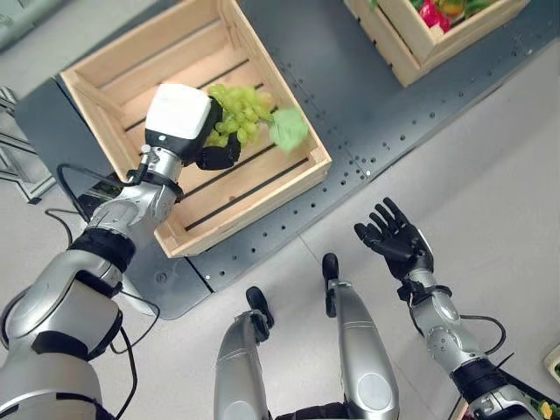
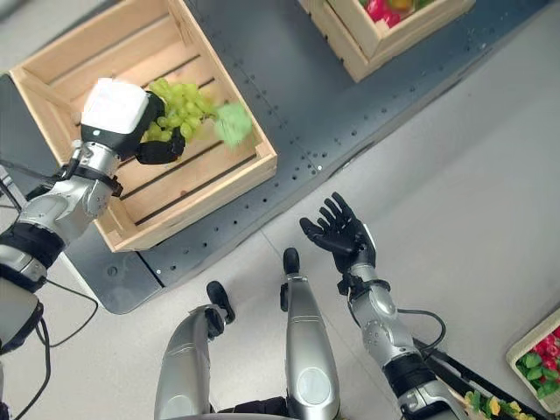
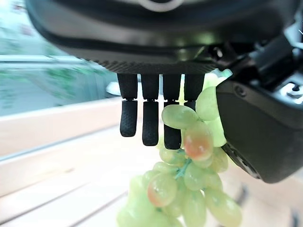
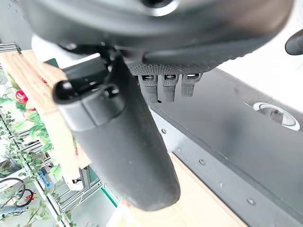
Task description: Pick up the fruits from the basket on one side to the basket on the other side
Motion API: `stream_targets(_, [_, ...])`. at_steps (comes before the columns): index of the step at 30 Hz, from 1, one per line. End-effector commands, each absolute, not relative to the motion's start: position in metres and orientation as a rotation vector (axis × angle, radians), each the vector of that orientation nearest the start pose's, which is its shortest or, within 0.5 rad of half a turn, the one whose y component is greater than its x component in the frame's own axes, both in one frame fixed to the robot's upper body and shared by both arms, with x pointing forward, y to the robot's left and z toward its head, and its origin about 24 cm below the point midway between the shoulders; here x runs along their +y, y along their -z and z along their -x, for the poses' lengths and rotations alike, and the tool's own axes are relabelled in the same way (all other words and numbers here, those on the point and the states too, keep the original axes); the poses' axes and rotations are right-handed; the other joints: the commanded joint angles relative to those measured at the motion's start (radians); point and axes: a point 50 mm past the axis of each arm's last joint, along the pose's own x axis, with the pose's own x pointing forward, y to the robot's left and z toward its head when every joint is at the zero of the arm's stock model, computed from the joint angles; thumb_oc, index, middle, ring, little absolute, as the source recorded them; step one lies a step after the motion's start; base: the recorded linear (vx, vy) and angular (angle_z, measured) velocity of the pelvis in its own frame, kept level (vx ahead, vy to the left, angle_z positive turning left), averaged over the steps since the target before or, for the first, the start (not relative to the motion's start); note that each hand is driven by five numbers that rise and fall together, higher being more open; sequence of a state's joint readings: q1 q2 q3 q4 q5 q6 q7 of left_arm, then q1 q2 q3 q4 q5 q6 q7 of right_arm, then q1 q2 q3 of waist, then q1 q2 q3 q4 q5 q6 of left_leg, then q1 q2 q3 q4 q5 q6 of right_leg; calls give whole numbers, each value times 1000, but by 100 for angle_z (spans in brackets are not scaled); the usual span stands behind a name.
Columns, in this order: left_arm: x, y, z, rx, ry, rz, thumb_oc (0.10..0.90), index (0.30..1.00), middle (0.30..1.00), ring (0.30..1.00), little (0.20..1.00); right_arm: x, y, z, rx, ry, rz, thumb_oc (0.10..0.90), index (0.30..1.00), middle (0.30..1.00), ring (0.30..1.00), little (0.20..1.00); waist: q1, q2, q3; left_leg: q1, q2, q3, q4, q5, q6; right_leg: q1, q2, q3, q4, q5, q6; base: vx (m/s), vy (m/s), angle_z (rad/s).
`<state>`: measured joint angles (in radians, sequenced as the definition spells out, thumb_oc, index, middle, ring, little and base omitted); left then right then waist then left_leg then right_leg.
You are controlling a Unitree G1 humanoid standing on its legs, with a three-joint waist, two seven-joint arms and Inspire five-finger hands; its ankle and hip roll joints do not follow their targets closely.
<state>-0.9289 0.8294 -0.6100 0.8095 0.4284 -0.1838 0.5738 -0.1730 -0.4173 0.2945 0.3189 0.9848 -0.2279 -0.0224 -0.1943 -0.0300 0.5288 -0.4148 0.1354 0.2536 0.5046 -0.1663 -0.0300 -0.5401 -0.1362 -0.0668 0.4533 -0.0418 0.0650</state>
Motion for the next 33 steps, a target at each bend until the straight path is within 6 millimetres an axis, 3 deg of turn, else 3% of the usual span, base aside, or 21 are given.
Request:
stream_targets(1, [269,-257,-362,-689,-577,-942,400,300,300,300,300,-193,-60,-283,-114,-38,-519,800,900,900,900,900,17,-1,-9,103,-56,9,-76,10,19,166,-7,-30,-19,-84,-13,23,29,-4])
stream_targets(7, [275,-236,-358,-627,-585,-598,400,300,300,300,300,-184,-57,-283,-101,-40,-508,800,900,900,900,900,22,1,-19,203,-56,13,-101,3,22,264,-14,-37,-39,-97,-19,5,25,0])
stream_targets(11, [275,-213,-354,-573,-534,-367,400,300,300,300,300,-181,-51,-280,-81,-57,-467,800,900,900,900,900,27,11,-75,278,-58,12,-138,-3,25,341,-23,-49,-78,-106,-21,41,18,3])
stream_targets(19, [262,-183,-348,-533,-410,-106,400,300,300,300,300,-170,-46,-274,-74,-165,-402,800,900,900,900,900,38,35,-181,419,-74,-8,-279,23,21,503,-18,-63,-226,-86,-15,63,-5,0])
stream_targets(26, [238,-166,-345,-519,-224,-80,400,300,300,300,300,-149,-51,-275,-74,-308,-438,800,900,900,900,900,64,54,-289,510,-85,-30,-385,52,14,605,-10,-84,-326,-59,-7,80,-43,4])
stream_targets(33, [211,-178,-340,-600,-16,-216,400,300,300,300,300,-127,-75,-286,-106,-464,-532,800,900,900,900,900,111,49,-369,570,-88,-74,-470,73,9,686,-5,-117,-420,-29,-2,29,-73,17])
